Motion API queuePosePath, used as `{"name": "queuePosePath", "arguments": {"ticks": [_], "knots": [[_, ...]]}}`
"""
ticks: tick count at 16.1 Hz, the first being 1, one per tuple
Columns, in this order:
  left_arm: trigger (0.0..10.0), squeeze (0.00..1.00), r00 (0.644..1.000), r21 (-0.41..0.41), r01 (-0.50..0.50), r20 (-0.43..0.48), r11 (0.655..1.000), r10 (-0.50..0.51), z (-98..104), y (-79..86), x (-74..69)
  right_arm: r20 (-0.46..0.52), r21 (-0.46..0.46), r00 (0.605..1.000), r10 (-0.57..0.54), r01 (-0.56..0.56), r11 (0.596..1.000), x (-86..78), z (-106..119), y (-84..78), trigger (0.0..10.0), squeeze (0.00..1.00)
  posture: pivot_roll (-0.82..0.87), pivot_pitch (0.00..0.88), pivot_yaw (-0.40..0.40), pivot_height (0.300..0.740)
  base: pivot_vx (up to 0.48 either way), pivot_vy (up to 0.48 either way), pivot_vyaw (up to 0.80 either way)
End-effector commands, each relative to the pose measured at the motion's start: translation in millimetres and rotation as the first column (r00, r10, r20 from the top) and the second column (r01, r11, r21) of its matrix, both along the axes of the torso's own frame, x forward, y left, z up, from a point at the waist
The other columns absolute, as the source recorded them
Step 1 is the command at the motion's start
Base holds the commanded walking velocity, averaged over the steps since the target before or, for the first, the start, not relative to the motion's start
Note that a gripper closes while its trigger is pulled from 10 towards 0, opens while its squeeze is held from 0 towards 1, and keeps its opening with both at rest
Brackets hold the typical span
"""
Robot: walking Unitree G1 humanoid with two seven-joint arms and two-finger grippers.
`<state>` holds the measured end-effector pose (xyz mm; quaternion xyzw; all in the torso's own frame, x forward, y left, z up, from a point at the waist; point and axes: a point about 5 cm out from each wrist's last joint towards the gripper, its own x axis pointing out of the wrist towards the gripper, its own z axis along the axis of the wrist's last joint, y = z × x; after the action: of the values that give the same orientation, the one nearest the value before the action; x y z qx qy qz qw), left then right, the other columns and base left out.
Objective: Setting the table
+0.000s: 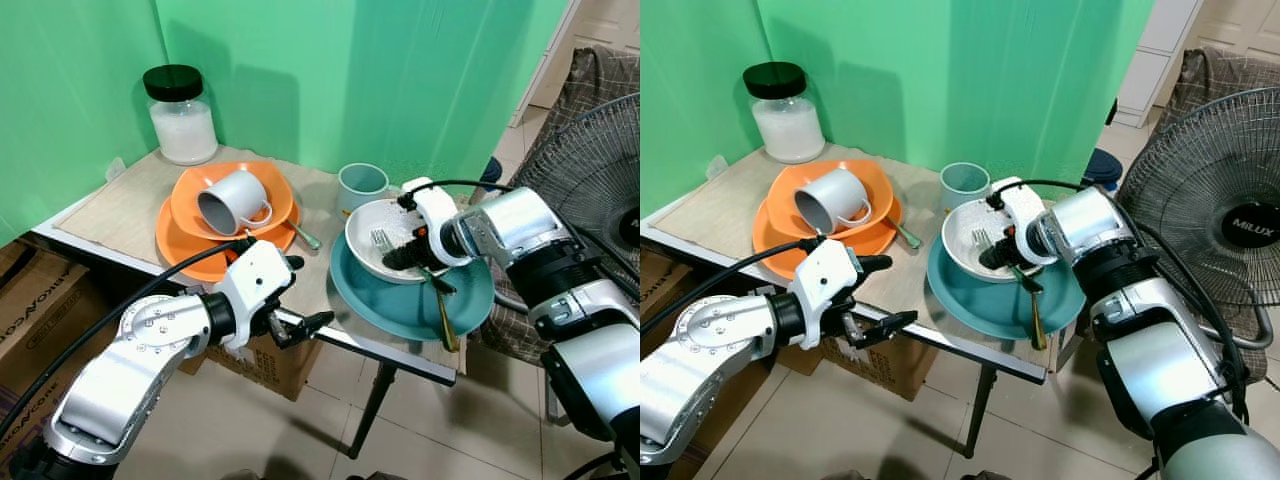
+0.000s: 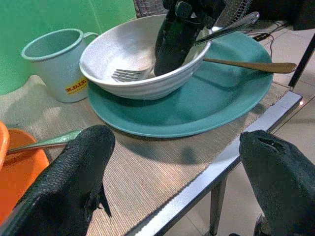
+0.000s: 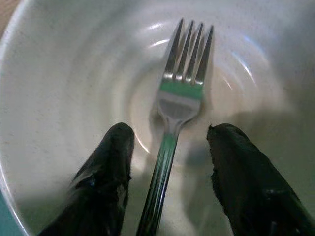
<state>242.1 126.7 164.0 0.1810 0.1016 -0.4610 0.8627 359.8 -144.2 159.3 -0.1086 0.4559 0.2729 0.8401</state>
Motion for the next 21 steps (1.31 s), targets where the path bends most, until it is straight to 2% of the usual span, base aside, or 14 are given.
{"name": "queuePosePath", "arguments": {"ticks": [1,13,21], "knots": [[10.0,0.0,1.0,0.016,0.006,0.006,1.0,-0.006,0.8,-0.7,-2.5,0.023,-0.02,1.0,0.013,-0.013,1.0,4.3,8.3,0.8,0.0,0.0,-0.01,0.0,-0.074,0.74,0.0,0.0,0.0],[10.0,0.0,1.0,0.02,0.009,0.006,1.0,-0.009,-1.0,-2.2,-2.4,-0.001,-0.035,0.999,0.034,-0.034,0.999,7.7,4.6,1.1,0.0,0.0,-0.01,0.0,-0.081,0.74,0.0,0.0,0.0],[10.0,0.0,1.0,0.031,0.014,0.021,0.999,-0.015,1.5,-0.7,3.8,0.051,0.035,0.998,0.02,-0.022,0.999,14.0,22.5,1.3,0.0,0.0,-0.02,0.0,-0.055,0.74,0.0,0.0,0.0]]}}
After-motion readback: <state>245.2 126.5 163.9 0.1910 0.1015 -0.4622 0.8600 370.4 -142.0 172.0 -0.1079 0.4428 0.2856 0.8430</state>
